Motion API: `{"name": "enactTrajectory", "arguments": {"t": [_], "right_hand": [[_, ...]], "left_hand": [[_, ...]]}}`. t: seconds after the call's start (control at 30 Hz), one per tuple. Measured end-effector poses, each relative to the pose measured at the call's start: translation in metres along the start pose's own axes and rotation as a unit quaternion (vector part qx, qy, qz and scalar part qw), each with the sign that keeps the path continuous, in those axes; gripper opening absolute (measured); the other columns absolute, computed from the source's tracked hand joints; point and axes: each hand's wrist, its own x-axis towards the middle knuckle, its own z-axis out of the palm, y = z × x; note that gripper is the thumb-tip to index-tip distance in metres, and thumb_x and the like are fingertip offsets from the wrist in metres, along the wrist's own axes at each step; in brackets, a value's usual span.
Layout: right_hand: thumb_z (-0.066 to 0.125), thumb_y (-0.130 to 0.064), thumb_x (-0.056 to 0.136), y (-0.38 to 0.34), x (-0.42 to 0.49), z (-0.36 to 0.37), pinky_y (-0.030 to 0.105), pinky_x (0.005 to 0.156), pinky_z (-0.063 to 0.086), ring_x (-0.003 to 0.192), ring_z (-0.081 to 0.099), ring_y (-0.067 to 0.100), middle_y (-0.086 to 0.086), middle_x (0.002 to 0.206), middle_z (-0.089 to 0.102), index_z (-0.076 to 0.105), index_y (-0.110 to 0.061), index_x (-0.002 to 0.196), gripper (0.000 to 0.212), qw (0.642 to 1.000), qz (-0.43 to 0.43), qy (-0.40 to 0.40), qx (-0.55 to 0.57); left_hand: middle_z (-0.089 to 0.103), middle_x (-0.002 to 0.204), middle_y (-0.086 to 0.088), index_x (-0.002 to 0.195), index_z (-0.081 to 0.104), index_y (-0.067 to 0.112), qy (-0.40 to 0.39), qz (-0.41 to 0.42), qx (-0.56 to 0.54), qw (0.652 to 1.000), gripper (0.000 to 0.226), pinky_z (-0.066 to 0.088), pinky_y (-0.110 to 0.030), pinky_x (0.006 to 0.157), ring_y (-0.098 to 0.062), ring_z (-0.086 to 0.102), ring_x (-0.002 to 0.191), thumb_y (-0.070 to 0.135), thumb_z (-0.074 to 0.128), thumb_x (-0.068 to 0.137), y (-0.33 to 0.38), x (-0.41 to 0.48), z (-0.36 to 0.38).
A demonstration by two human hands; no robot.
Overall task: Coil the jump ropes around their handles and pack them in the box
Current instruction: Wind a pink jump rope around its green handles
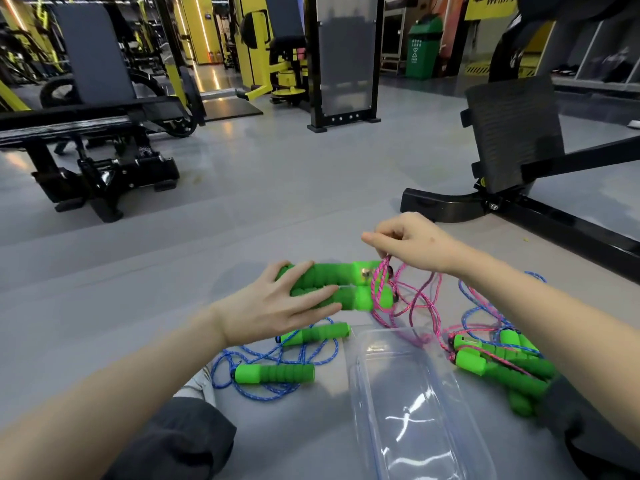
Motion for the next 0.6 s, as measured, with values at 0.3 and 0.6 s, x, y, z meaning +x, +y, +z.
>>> {"name": "enactTrajectory", "arguments": {"t": [0.3, 0.6], "right_hand": [[0.052, -0.031, 0.092, 0.020, -0.003, 0.012, 0.020, 0.045, 0.030, 0.041, 0.039, 0.009, -0.001, 0.051, 0.049, 0.055, -0.015, 0.057, 0.038, 0.939, 0.132, -0.021, 0.317], [0.028, -0.019, 0.101, 0.012, -0.022, 0.049, 0.027, 0.047, 0.037, 0.034, 0.033, 0.014, 0.001, 0.039, 0.043, 0.054, -0.006, 0.088, 0.032, 0.918, 0.173, -0.007, 0.356]], "left_hand": [[0.047, 0.136, 0.000, 0.137, 0.043, 0.022, 0.114, -0.037, -0.049, 0.992, 0.047, 0.043, -0.046, 0.085, -0.044, 0.055, 0.109, 0.017, 0.057, 0.093, 0.021, 0.030, -0.016], [0.043, 0.139, -0.005, 0.138, 0.041, 0.017, 0.054, -0.205, 0.041, 0.976, 0.056, 0.042, -0.045, 0.079, -0.045, 0.048, 0.111, -0.005, 0.026, 0.088, -0.007, 0.012, -0.002]]}}
